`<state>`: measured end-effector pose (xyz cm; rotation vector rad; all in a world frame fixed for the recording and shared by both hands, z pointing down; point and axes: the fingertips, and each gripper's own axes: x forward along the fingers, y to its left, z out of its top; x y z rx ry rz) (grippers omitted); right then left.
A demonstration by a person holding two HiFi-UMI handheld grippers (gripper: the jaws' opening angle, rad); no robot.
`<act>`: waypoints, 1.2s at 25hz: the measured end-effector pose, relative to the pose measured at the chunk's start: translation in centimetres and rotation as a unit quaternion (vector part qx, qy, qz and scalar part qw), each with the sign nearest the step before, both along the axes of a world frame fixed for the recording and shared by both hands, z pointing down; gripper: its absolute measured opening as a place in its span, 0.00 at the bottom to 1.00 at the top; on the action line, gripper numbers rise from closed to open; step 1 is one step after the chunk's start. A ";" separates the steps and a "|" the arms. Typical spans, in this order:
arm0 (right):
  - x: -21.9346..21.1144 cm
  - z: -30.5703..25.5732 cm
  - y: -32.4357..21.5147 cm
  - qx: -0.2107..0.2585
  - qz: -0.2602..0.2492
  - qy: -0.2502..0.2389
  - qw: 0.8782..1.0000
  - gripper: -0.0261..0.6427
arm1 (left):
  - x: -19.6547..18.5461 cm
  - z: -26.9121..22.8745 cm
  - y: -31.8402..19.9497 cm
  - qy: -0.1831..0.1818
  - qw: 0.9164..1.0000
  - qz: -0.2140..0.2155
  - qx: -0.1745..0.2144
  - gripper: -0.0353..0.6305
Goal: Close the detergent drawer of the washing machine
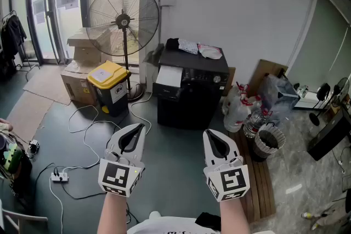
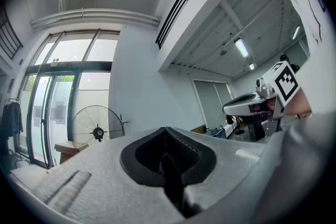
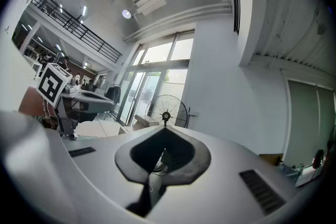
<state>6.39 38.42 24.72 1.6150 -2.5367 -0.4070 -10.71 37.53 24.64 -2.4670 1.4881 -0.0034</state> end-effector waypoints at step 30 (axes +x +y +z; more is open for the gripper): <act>-2.5 3.7 -13.2 -0.033 -0.013 -0.010 0.999 0.04 | -2.3 4.1 -12.8 0.030 0.999 0.008 -0.045 0.08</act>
